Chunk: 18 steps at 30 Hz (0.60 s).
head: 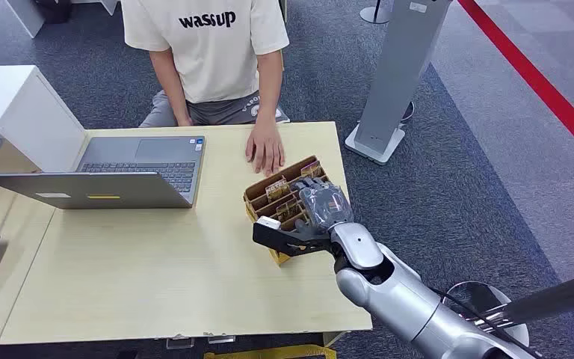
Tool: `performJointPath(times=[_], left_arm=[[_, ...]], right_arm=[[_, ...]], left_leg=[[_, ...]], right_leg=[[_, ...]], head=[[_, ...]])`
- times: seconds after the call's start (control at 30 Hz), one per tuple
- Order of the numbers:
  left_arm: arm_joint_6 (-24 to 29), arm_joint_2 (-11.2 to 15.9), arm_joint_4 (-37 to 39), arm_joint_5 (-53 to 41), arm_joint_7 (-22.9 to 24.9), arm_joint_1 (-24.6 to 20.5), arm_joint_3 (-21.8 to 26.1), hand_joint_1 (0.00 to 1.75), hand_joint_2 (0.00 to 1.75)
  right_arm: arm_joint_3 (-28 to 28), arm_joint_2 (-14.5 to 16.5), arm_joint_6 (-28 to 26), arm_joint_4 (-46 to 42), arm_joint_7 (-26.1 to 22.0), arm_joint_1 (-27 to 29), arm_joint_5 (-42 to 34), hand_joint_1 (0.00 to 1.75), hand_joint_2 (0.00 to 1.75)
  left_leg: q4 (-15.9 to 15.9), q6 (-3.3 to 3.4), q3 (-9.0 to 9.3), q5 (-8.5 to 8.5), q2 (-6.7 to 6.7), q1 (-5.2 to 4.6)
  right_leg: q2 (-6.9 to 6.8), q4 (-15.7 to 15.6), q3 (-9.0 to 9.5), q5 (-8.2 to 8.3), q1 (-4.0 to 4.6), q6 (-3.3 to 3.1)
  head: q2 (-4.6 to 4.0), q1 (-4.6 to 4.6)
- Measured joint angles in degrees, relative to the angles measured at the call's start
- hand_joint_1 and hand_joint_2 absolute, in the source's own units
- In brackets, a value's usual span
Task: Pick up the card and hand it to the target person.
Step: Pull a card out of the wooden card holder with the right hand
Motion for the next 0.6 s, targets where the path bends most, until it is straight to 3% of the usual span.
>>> performJointPath(times=[0.6], left_arm=[[0.0,0.0,0.0,0.0,0.3,-0.2,-0.3,0.0,0.0]], right_arm=[[1.9,2.1,-0.2,1.4,-1.0,-0.7,0.8,0.58,1.75]], left_leg=[[0.0,0.0,0.01,0.0,0.0,0.0]], right_leg=[[0.0,0.0,0.0,0.0,0.0,0.0]], head=[[0.0,0.03]])
